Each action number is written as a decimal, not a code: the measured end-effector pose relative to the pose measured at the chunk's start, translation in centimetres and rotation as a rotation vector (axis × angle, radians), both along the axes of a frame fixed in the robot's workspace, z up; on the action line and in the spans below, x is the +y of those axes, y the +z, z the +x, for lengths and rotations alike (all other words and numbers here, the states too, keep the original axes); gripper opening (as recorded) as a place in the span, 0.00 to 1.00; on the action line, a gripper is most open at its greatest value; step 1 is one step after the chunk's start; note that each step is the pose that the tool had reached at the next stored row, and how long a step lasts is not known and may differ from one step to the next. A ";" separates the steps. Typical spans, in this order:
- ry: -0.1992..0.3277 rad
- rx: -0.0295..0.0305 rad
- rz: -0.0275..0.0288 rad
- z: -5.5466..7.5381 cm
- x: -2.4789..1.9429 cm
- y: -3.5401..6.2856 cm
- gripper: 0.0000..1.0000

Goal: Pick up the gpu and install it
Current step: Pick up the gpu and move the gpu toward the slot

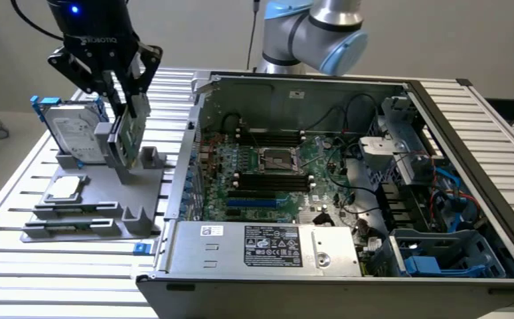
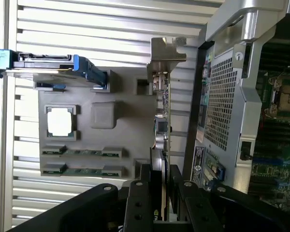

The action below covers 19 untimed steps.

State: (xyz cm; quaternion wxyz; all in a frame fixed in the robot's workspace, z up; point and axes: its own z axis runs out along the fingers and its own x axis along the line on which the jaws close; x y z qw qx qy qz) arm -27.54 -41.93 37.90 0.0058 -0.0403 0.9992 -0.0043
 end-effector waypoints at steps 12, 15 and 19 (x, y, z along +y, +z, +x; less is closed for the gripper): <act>0.000 0.0000 0.0062 4.8 -0.18 4.18 0.27; 0.000 0.0000 0.0119 6.1 -0.25 4.94 0.27; 0.000 -0.0002 0.0257 8.0 -0.36 5.59 0.27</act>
